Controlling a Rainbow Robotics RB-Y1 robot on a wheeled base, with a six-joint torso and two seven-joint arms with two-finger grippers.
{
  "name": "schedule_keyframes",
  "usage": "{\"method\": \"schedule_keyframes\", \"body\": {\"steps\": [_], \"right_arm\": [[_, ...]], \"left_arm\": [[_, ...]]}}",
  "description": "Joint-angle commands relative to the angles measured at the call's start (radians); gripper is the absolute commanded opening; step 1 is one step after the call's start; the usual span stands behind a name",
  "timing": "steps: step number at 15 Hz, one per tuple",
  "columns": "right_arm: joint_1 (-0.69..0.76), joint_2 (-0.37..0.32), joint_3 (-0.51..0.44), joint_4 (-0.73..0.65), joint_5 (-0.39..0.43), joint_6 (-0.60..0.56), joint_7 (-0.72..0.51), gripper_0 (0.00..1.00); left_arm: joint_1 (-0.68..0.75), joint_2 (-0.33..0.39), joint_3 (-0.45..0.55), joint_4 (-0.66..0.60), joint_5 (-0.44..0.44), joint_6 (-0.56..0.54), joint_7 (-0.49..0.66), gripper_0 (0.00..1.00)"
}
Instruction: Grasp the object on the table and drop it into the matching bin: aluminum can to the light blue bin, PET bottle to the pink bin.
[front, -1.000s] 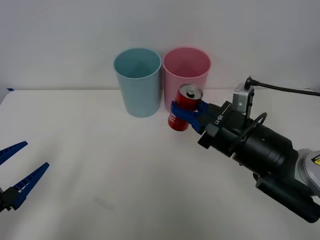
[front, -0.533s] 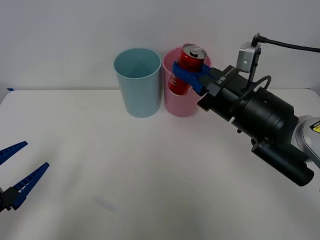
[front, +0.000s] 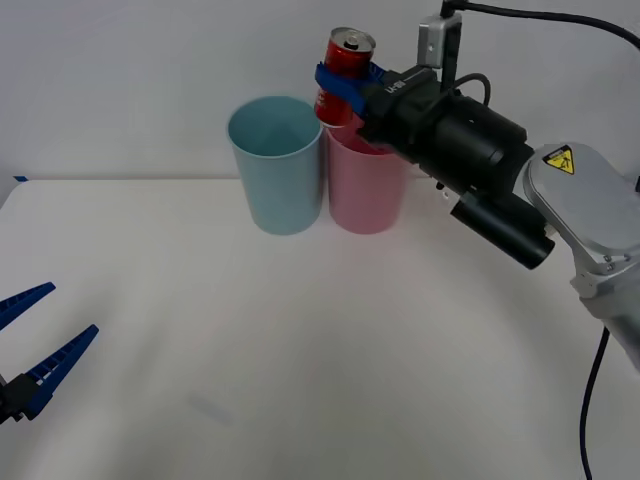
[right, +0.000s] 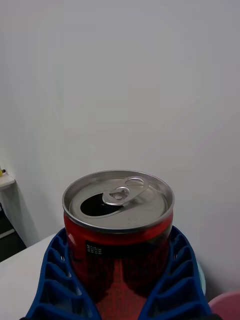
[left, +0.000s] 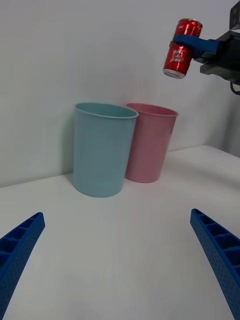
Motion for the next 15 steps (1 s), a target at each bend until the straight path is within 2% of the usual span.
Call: {"method": "schedule_keyframes", "body": {"steps": [1,7,11,15], "right_arm": [[-0.117,0.064,0.025,0.167,0.026,-0.001,0.008,0.00],[-0.292,0.216,0.028,0.458,0.077,0.002,0.035,0.00],[-0.344,0.274,0.028,0.549,0.108,0.030,0.068,0.00],[-0.358,0.299,0.028,0.573,0.131,0.051,0.105,0.00]], "left_arm": [[0.000,0.000,0.000,0.000,0.000,0.000,0.000,1.00],[0.000,0.000,0.000,0.000,0.000,0.000,0.000,1.00],[0.000,0.000,0.000,0.000,0.000,0.000,0.000,1.00],[0.000,0.000,0.000,0.000,0.000,0.000,0.000,1.00]]}}
